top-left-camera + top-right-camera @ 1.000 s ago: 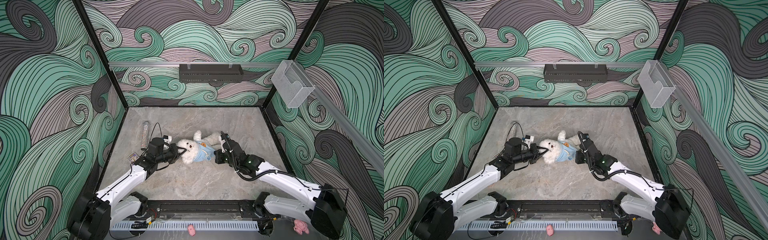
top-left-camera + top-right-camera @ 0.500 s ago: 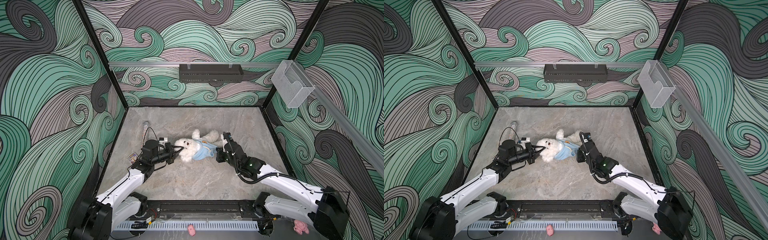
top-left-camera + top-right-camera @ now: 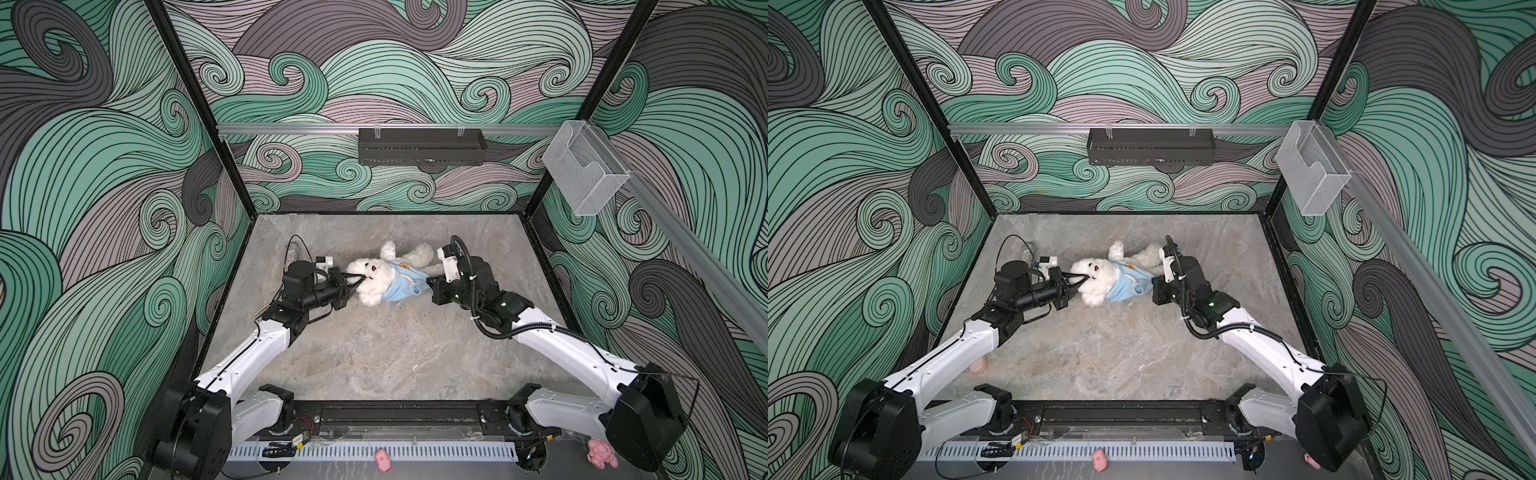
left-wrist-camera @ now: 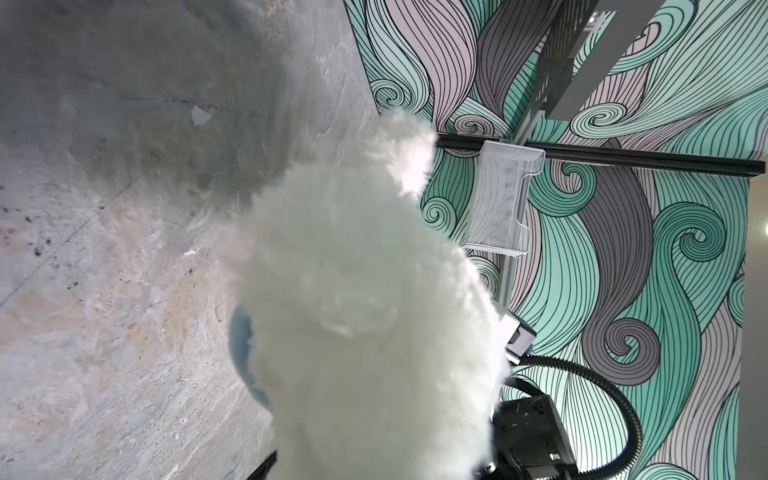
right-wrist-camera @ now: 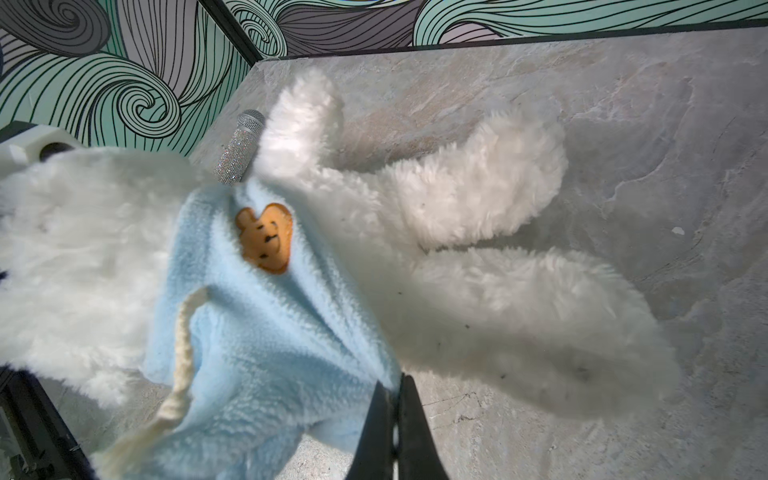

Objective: Dress the teddy bear

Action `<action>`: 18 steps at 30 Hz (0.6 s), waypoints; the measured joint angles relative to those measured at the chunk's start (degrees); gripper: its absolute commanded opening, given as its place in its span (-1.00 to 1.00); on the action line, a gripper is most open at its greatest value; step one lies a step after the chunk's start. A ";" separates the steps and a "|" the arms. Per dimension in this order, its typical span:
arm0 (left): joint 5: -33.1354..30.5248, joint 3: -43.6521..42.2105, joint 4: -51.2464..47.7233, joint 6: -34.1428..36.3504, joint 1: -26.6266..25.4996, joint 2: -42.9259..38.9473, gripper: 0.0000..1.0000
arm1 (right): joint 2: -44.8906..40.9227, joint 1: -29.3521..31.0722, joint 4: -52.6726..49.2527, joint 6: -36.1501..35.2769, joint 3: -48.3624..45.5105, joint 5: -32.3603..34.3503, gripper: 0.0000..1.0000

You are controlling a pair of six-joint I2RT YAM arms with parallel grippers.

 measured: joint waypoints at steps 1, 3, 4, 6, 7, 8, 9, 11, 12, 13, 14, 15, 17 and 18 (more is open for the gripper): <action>0.52 -0.11 -1.20 0.55 0.35 -0.74 -1.00 | -0.70 -1.11 -0.35 -0.37 -0.15 -1.27 -1.00; 1.81 -0.13 -2.45 1.09 0.35 -1.57 -1.00 | -2.12 -2.47 -1.38 -0.79 -0.31 -3.34 -1.00; 2.34 -0.13 -2.64 1.22 0.37 -1.73 -1.00 | -2.58 -2.62 -1.73 -0.83 -0.31 -4.04 -1.00; 2.86 -0.13 -2.89 1.44 0.48 -1.70 -1.00 | -2.78 -2.54 -2.43 -1.09 -0.31 -4.42 -1.00; 3.10 -0.13 -3.17 1.44 0.55 -1.70 -1.00 | -2.64 -2.47 -2.97 -1.33 -0.31 -4.39 -1.00; 3.54 -0.22 -3.23 1.42 0.70 -1.70 -1.00 | -2.54 -2.45 -3.45 -1.62 -0.31 -4.26 -1.00; 4.09 -0.31 -3.32 1.42 1.01 -1.70 -1.00 | -2.47 -2.47 -3.80 -1.92 -0.44 -4.24 -1.00; 5.05 -0.66 -3.67 1.44 1.66 -1.73 -1.00 | -2.82 -2.75 -4.04 -2.19 -1.01 -4.28 -1.00; 5.51 -0.85 -3.89 1.44 1.79 -1.73 -1.00 | -3.06 -2.99 -4.50 -2.27 -1.25 -4.31 -1.00; 5.88 -1.01 -4.02 1.46 1.81 -1.73 -1.00 | -3.17 -3.17 -4.96 -2.32 -1.27 -4.37 -1.00; 6.21 -1.14 -4.20 1.46 1.81 -1.73 -1.00 | -3.26 -3.21 -5.31 -2.38 -1.27 -4.57 -1.00; 6.43 -1.18 -4.37 1.49 1.81 -1.66 -1.00 | -3.30 -3.17 -5.42 -2.47 -1.27 -4.85 -1.00; 6.56 -1.18 -4.07 1.49 1.81 -1.25 -1.00 | -3.32 -2.56 -4.94 -2.67 -1.44 -5.44 -1.00; 6.34 -1.18 -3.80 1.49 1.79 -0.85 -1.00 | -3.32 -2.08 -4.37 -2.73 -1.70 -5.73 -1.00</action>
